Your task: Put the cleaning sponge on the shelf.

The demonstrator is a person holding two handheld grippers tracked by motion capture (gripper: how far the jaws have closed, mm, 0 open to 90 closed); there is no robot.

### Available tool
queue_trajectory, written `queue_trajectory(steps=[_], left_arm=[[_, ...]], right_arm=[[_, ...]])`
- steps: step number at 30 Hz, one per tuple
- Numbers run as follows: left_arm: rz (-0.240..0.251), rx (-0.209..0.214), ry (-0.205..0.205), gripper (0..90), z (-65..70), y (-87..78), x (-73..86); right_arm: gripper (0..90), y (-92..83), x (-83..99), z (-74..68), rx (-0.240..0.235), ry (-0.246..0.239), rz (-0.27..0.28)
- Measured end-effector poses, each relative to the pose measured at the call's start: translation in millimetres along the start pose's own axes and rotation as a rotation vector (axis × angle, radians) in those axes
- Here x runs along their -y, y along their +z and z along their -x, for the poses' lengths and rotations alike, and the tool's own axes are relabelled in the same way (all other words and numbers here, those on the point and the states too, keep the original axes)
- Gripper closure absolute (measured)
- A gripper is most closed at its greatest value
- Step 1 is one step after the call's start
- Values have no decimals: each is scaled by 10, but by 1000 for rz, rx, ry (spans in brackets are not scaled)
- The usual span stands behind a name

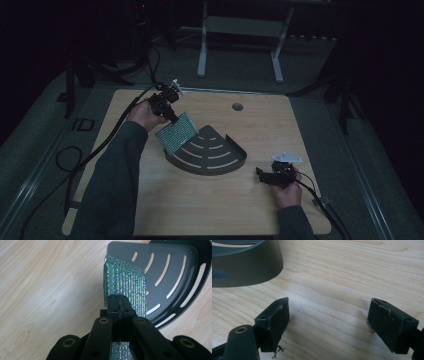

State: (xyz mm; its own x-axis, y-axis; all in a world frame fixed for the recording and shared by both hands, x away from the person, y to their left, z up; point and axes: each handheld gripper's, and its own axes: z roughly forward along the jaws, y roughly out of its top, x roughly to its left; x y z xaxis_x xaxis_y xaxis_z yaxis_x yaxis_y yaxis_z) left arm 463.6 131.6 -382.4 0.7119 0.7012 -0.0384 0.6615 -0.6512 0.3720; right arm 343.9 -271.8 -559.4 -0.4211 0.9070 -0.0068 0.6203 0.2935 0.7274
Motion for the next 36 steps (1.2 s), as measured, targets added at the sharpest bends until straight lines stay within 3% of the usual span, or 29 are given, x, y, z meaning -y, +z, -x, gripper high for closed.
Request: queue_trajectory(steps=[19,36], left_arm=[[-48,-14,26,900,54,382,-159],[-75,-13,47,900,81,562,-117]], right_arm=[[173,2,-2,2,-2,-1,-1],[173,2,-2,4,-3,-3,-1]])
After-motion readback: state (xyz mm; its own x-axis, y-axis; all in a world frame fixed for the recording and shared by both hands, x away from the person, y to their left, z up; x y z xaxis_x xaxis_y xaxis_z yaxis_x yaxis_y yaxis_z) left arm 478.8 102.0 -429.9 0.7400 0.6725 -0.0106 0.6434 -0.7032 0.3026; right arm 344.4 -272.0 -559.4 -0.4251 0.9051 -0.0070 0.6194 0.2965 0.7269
